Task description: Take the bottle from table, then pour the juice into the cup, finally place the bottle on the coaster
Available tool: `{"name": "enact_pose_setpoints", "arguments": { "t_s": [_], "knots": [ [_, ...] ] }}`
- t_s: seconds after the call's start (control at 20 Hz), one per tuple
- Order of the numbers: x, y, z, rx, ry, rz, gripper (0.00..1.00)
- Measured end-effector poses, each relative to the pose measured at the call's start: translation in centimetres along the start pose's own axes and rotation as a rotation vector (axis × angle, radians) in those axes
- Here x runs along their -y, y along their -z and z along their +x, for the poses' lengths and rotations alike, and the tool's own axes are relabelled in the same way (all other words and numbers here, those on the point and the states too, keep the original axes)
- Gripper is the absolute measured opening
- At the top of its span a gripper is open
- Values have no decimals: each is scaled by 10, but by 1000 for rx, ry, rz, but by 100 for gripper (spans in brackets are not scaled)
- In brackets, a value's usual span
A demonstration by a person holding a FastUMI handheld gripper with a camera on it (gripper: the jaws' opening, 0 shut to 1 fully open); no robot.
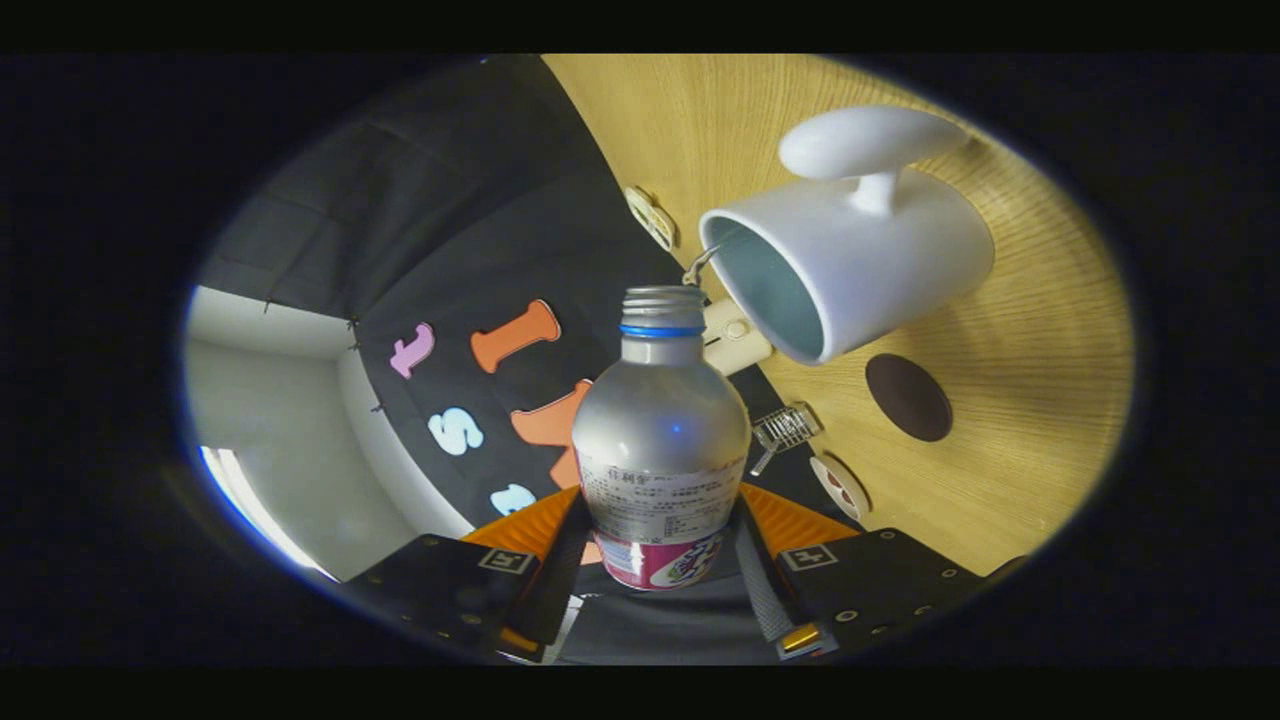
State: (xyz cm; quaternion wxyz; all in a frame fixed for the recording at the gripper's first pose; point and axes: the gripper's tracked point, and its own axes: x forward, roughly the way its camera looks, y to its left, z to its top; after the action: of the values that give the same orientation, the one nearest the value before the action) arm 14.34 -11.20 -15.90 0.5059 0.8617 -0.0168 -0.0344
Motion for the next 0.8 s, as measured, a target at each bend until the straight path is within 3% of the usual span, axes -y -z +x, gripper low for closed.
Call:
{"name": "enact_pose_setpoints", "arguments": {
  "t_s": [0.8],
  "knots": [
    [-20,27,-2,-24,-59,75,74]
  ]
}}
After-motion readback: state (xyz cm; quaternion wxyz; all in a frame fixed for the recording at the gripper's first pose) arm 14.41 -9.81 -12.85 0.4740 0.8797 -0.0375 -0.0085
